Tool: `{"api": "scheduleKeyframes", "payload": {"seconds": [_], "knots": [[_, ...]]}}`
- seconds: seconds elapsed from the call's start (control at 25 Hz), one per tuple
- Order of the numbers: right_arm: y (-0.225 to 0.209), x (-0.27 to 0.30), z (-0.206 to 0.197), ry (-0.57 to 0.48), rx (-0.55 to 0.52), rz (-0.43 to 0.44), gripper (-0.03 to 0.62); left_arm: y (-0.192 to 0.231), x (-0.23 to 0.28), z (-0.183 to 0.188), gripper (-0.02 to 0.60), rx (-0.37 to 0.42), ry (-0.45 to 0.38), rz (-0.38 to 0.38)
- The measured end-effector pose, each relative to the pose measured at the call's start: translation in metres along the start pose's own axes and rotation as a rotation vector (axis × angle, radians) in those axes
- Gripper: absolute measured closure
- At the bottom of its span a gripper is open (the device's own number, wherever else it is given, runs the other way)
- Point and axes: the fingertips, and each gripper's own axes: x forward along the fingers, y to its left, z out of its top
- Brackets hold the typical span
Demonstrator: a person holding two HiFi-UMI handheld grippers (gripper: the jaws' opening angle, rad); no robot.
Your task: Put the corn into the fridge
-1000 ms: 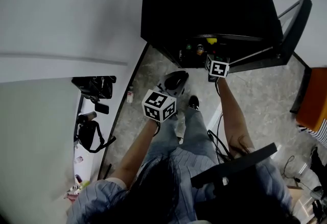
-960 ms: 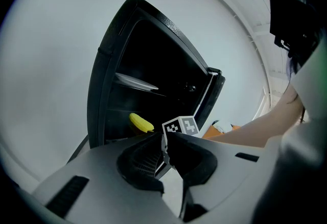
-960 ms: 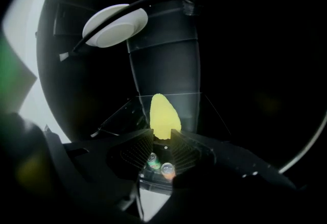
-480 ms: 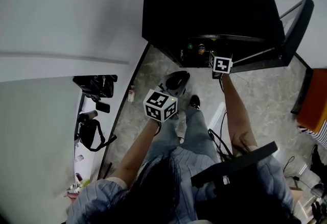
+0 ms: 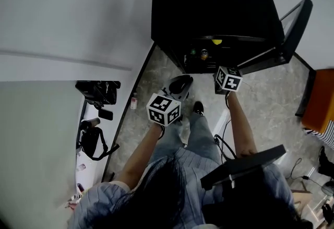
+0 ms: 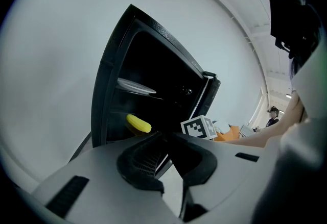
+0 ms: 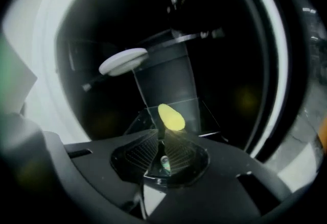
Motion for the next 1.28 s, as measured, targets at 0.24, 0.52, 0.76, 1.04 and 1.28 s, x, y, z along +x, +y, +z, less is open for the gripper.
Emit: {"api": "scheduleKeyframes", "payload": {"seconds": [0.24, 0.52, 0.76, 1.04, 1.28], "knots": [[0.032, -0.055, 0.008, -0.066, 0.046, 0.05, 0.556, -0.004, -0.026, 0.002, 0.538, 0.033, -0.004, -0.035], [0.091, -0.124, 0.016, -0.11, 0.051, 0.078, 0.56, -0.003, -0.073, 0.001, 0.538, 0.031, -0.042, -0.064], [0.143, -0.167, 0.008, -0.16, 0.077, 0.089, 0.563, 0.006, -0.116, -0.011, 0.538, 0.078, -0.039, -0.098], [0.19, -0.208, -0.005, -0.199, 0.077, 0.054, 0.565, -0.006, -0.148, -0.023, 0.538, 0.091, -0.038, -0.194], [0.217, -0.232, -0.011, -0.194, 0.051, 0.056, 0.565, -0.014, -0.164, -0.025, 0.538, 0.099, -0.058, -0.237]]}}
